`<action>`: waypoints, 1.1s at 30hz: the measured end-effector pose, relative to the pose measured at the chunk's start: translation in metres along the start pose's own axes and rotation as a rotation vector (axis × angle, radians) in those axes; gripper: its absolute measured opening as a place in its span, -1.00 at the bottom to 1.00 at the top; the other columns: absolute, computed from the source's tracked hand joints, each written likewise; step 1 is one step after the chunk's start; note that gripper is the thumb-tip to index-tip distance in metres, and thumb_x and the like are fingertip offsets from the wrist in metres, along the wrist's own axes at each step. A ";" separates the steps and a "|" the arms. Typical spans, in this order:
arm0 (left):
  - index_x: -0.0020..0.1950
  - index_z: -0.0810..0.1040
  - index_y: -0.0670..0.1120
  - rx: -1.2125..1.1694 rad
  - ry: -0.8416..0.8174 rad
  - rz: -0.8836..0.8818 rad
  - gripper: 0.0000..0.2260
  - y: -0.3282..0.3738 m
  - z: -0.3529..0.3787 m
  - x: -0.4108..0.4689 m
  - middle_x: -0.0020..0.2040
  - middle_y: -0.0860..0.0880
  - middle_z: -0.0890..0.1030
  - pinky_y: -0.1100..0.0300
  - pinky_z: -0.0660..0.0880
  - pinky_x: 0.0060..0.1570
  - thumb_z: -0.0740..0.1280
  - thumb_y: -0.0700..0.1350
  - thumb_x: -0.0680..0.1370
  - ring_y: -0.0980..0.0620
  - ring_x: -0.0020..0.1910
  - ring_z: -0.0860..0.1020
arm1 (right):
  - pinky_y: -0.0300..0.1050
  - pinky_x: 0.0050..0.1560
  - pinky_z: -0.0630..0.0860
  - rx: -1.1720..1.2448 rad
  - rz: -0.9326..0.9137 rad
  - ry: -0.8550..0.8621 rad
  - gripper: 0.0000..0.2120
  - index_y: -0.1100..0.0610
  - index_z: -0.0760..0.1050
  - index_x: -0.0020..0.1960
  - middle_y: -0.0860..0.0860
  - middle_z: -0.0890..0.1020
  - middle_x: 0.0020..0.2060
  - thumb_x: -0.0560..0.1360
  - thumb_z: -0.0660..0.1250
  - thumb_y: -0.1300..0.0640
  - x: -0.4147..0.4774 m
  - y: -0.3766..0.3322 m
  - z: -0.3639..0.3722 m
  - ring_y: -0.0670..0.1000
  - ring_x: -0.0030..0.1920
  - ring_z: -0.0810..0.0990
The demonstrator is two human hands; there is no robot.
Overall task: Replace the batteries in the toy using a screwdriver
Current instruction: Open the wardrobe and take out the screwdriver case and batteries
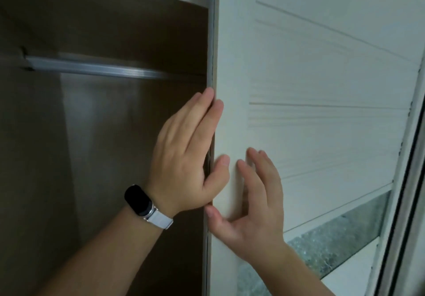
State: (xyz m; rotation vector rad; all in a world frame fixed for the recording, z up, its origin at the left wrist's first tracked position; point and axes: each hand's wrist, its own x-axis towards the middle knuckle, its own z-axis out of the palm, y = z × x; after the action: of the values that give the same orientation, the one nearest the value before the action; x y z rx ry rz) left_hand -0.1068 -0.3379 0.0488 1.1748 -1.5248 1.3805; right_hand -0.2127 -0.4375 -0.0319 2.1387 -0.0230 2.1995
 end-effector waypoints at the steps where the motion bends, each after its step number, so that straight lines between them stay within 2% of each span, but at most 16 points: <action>1: 0.48 0.24 -0.21 -0.012 0.014 0.010 -0.43 0.001 0.008 0.002 0.51 -0.21 0.27 -0.03 0.27 0.47 0.26 -0.04 0.52 -0.22 0.50 0.31 | 0.25 0.31 0.41 0.003 -0.004 0.001 -0.35 0.22 0.37 0.31 0.22 0.42 0.34 0.42 0.37 -0.21 -0.001 0.006 -0.001 0.27 0.39 0.41; 8: 0.47 0.19 -0.30 -0.083 0.011 0.010 -0.43 0.016 0.054 0.014 0.49 -0.26 0.18 -0.07 0.26 0.47 0.18 -0.04 0.54 -0.28 0.51 0.27 | 0.26 0.36 0.36 0.030 -0.033 -0.009 -0.35 0.24 0.35 0.30 0.27 0.39 0.32 0.44 0.35 -0.21 -0.004 0.054 -0.015 0.34 0.35 0.43; 14: 0.45 0.20 -0.43 -0.158 -0.041 0.017 -0.38 0.029 0.094 0.025 0.47 -0.48 0.21 -0.11 0.30 0.45 0.18 -0.04 0.53 -0.33 0.51 0.26 | 0.29 0.35 0.36 -0.030 -0.045 -0.044 -0.38 0.26 0.33 0.32 0.30 0.38 0.32 0.48 0.32 -0.17 -0.008 0.091 -0.030 0.35 0.37 0.39; 17: 0.45 0.19 -0.47 -0.195 -0.068 0.004 -0.35 0.037 0.114 0.030 0.46 -0.52 0.21 -0.17 0.30 0.43 0.19 -0.04 0.52 -0.37 0.51 0.24 | 0.32 0.33 0.37 -0.072 -0.022 -0.103 -0.39 0.26 0.30 0.35 0.34 0.38 0.34 0.51 0.29 -0.16 -0.018 0.107 -0.040 0.35 0.40 0.35; 22: 0.46 0.18 -0.47 -0.252 -0.087 0.030 -0.32 0.046 0.148 0.034 0.47 -0.52 0.19 -0.22 0.31 0.40 0.20 0.00 0.54 -0.37 0.52 0.23 | 0.33 0.32 0.37 -0.153 0.023 -0.172 -0.36 0.28 0.26 0.40 0.38 0.35 0.35 0.53 0.25 -0.15 -0.033 0.132 -0.054 0.34 0.43 0.31; 27: 0.47 0.22 -0.40 -0.292 -0.015 0.050 -0.36 0.052 0.180 0.036 0.47 -0.47 0.25 -0.20 0.31 0.40 0.18 0.04 0.55 -0.35 0.51 0.26 | 0.35 0.32 0.36 -0.183 0.058 -0.196 -0.36 0.27 0.22 0.42 0.43 0.37 0.33 0.54 0.22 -0.14 -0.038 0.150 -0.060 0.32 0.46 0.27; 33: 0.49 0.26 -0.34 -0.321 0.032 0.046 -0.37 0.060 0.209 0.039 0.49 -0.40 0.30 -0.24 0.32 0.38 0.21 0.05 0.55 -0.32 0.51 0.28 | 0.38 0.37 0.29 -0.229 0.096 -0.282 -0.34 0.33 0.22 0.41 0.42 0.37 0.35 0.45 0.31 0.01 -0.042 0.170 -0.070 0.38 0.45 0.26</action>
State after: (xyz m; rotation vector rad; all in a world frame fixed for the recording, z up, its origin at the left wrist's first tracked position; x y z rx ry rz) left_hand -0.1658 -0.5511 0.0401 0.9204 -1.6846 1.1250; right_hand -0.2919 -0.6042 -0.0693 2.3328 -0.3811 1.8157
